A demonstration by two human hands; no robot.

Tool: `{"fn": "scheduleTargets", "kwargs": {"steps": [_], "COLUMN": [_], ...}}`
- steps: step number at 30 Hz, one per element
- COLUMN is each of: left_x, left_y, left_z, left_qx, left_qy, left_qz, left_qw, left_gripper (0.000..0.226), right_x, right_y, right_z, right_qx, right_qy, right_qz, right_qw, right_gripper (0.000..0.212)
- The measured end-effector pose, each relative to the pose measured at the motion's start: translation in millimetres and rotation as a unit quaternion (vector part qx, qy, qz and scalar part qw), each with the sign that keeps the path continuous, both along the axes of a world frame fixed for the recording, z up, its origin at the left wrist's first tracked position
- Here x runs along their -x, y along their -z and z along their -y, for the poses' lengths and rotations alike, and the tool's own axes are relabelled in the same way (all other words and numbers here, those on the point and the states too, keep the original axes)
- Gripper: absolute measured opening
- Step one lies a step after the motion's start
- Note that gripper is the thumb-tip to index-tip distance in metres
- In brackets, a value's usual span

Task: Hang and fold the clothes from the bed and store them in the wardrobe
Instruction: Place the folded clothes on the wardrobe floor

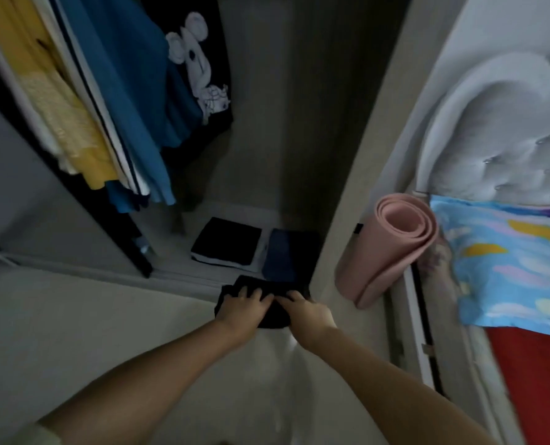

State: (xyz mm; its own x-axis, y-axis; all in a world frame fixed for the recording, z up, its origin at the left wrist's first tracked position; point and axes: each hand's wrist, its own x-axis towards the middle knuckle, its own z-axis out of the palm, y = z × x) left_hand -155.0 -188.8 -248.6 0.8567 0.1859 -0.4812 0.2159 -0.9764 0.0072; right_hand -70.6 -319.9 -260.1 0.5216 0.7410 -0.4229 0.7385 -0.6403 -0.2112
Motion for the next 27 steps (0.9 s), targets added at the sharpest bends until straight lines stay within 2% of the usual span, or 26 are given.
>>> {"fn": "scheduleTargets", "kwargs": {"steps": [4, 10, 15, 19, 24, 27], "left_x": [-1.7, -51.3, -138.9, -230.6, -332.5, -363.7], "left_y": [12.4, 45.9, 86.3, 125.7, 208.3, 289.7], "left_z": [-53.7, -111.3, -160.7, -203.7, -228.2, -216.7], "left_qx": [-0.031, -0.033, -0.014, 0.001, -0.027, -0.007], "left_qy": [-0.023, -0.020, -0.021, -0.010, 0.003, 0.008], "left_qz": [0.029, 0.009, 0.021, 0.046, 0.116, 0.153], "left_qw": [0.999, 0.999, 0.999, 0.999, 0.993, 0.988], "left_gripper": [0.061, 0.059, 0.054, 0.062, 0.072, 0.073], "right_x": [-2.7, -49.3, -135.5, -227.1, -321.3, -342.0], "right_y": [7.7, 32.3, 62.6, 93.5, 164.3, 244.6], "right_z": [-55.0, -112.5, -164.4, -206.4, -229.5, -218.3], "right_qx": [-0.030, 0.008, 0.047, 0.059, 0.063, 0.064], "right_qy": [0.007, -0.005, -0.007, -0.015, 0.031, 0.081], "right_qz": [0.015, 0.004, 0.014, 0.049, 0.100, 0.119], "right_qw": [0.999, 1.000, 0.999, 0.997, 0.992, 0.988], "right_gripper": [0.066, 0.069, 0.076, 0.065, 0.066, 0.066]}}
